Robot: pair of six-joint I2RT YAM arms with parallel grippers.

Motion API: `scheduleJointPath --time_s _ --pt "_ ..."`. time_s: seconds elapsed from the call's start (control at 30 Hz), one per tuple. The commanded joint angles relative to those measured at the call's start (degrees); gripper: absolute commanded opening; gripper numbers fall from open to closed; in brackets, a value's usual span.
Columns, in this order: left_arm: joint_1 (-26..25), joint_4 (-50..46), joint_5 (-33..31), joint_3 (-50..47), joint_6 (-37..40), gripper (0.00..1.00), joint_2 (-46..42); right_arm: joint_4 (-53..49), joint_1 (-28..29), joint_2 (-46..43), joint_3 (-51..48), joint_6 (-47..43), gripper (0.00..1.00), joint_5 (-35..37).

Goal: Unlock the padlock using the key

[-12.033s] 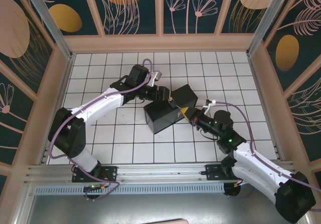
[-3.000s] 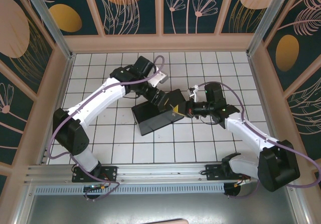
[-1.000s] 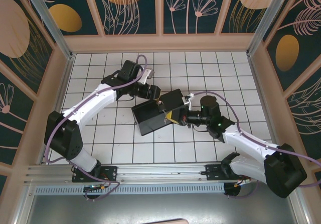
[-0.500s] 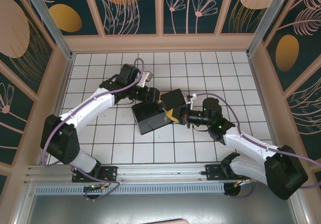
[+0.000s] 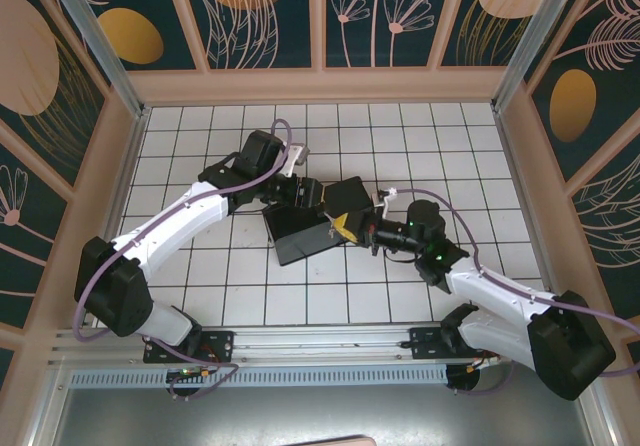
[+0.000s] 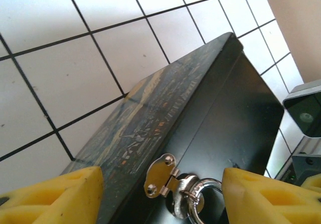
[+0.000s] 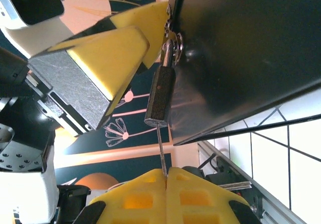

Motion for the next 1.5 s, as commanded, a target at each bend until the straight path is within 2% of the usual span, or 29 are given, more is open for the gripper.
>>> scheduleJointPath --time_s 0.0,0.23,0.53,0.73,0.93,1.47 --pt "-0.5 -3.0 -3.3 0.6 1.7 0.63 -0.4 -7.4 0.3 -0.6 -2.8 4.1 0.0 1.8" --pt "-1.9 -5.3 -5.8 2.5 3.0 0.64 -0.1 -10.0 0.5 -2.0 -3.1 3.1 0.0 1.5" --pt "-1.8 -2.5 -9.3 3.6 -3.7 0.65 -0.3 -10.3 2.5 -5.5 -1.0 3.1 0.0 3.8" --pt "-1.8 1.9 -9.4 0.5 -9.3 0.65 -1.3 -10.4 3.7 -8.3 -0.8 4.8 0.0 9.5" --pt "-1.8 3.2 -9.7 -1.5 -10.7 0.64 -1.9 -6.2 4.9 -7.5 -0.6 6.5 0.0 13.3" --pt "-1.8 2.9 -10.5 -2.1 -10.3 0.64 -2.0 -1.6 6.3 -4.1 -0.1 6.9 0.0 13.1"
